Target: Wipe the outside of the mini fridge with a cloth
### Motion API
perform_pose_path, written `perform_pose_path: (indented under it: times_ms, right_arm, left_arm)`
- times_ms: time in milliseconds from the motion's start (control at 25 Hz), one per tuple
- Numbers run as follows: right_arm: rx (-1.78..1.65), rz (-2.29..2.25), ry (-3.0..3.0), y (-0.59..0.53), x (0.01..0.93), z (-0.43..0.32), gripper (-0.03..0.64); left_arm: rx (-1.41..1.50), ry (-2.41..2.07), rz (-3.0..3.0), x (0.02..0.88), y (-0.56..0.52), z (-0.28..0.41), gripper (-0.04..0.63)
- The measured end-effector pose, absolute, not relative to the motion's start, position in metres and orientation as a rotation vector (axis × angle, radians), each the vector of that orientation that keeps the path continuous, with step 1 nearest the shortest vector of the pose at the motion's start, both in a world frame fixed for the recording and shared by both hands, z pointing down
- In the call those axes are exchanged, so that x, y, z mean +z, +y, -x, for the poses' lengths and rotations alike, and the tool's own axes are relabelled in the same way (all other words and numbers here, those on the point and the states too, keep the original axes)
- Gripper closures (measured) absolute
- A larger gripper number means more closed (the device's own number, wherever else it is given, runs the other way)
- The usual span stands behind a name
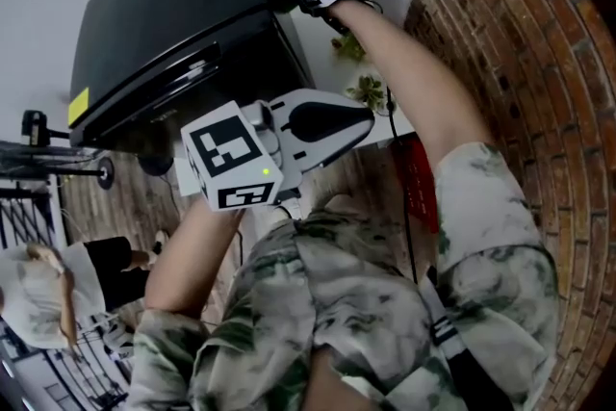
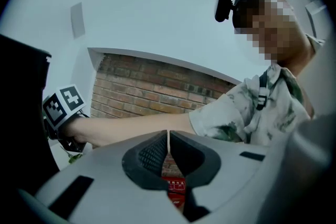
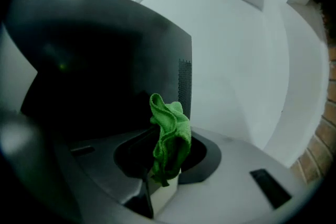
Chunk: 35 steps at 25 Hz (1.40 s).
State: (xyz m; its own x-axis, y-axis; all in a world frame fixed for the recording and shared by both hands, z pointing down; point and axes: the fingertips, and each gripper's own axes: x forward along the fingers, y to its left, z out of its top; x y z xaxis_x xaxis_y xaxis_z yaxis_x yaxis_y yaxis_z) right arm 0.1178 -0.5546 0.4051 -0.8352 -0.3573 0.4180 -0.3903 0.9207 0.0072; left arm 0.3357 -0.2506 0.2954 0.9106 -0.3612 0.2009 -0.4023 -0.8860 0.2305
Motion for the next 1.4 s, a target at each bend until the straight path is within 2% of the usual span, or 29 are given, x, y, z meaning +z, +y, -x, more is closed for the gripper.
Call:
perform_pose_path:
  times_ms: [360, 560, 840, 1120, 1400]
  right_arm:
    - [0.233, -0.526, -2.544, -0.544, 0.497, -0.124, 0.523]
    - [0.274, -0.534, -2.514, -0.542, 0.519, -0.129, 0.523]
    - [0.202, -0.556, -2.603, -0.545, 0.469, -0.14, 0.523]
    - [0.068, -0.557, -2.77, -0.53, 0.375, -0.141, 0.523]
    - [0.018, -0.549, -2.83, -0.509, 0.333, -0.143, 0.523]
  left_arm:
    - [0.212, -0.573, -2.793, 0.302, -0.249, -0.331, 0.566]
    - [0.2, -0.563, -2.788, 0.304, -0.249, -0.327, 0.566]
    - [0.173, -0.543, -2.796, 0.302, -0.244, -0.329, 0.566]
    - [0.164, -0.51, -2.802, 0.303, -0.237, -0.334, 0.566]
    - [0.166, -0.49, -2.79, 0.31, -0.234, -0.336, 0.566]
